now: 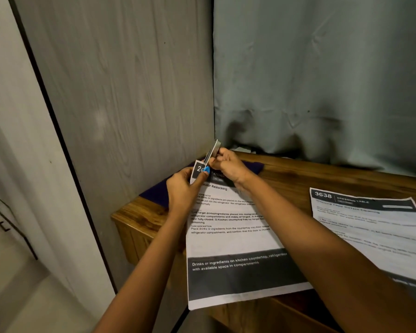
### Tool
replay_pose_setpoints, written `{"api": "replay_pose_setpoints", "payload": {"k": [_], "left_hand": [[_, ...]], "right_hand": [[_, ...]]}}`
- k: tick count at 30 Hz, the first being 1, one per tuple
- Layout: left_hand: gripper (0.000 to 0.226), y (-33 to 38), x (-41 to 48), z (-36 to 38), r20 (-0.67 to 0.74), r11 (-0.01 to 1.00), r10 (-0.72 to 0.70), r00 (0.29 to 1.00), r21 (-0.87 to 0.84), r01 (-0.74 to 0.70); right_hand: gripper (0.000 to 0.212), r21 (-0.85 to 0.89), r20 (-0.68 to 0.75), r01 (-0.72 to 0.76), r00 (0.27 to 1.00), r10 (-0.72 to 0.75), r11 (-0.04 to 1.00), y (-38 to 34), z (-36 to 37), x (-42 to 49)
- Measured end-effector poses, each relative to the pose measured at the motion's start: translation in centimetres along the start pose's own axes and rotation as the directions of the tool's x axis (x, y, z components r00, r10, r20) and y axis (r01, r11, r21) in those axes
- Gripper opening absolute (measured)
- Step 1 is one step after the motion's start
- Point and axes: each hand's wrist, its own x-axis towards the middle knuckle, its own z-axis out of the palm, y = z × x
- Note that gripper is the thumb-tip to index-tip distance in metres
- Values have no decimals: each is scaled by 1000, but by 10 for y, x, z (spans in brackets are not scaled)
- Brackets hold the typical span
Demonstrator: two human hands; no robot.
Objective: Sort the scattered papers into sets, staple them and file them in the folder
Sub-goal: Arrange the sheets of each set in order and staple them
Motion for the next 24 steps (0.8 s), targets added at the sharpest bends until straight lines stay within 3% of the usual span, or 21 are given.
{"api": "replay_pose_setpoints", "payload": {"k": [5, 10, 13, 17, 19, 21, 24], "left_hand": [[14, -3, 3, 2, 9, 999, -15, 1000, -39, 15], [31, -10, 6, -1, 149, 964, -181, 972, -168, 205], [29, -12, 11, -3, 198, 930, -245, 949, -229, 288], [26, -17, 18, -4, 273, 857, -340, 900, -304, 416], [23, -21, 20, -4, 282, 853, -355, 891, -292, 433], [23, -25, 23, -3, 279, 854, -368, 887, -276, 441], [21, -30, 24, 0, 260, 839, -402, 878, -281, 467]], "right_hand": [[16, 33, -44, 4, 999, -3, 999, 1, -1, -1], [17, 11, -6, -32, 999, 32, 999, -2, -6, -2], [16, 31, 4, -27, 1000, 26, 999, -7, -12, -1], [19, 35, -134, 94, 987, -89, 995, -21, -32, 8], [20, -88, -236, 129, 961, -146, 988, -28, -50, 6], [23, -422, -312, 57, 928, -203, 905, -26, -75, 2], [26, -828, -373, -228, 906, -201, 512, -13, -112, -7]]}}
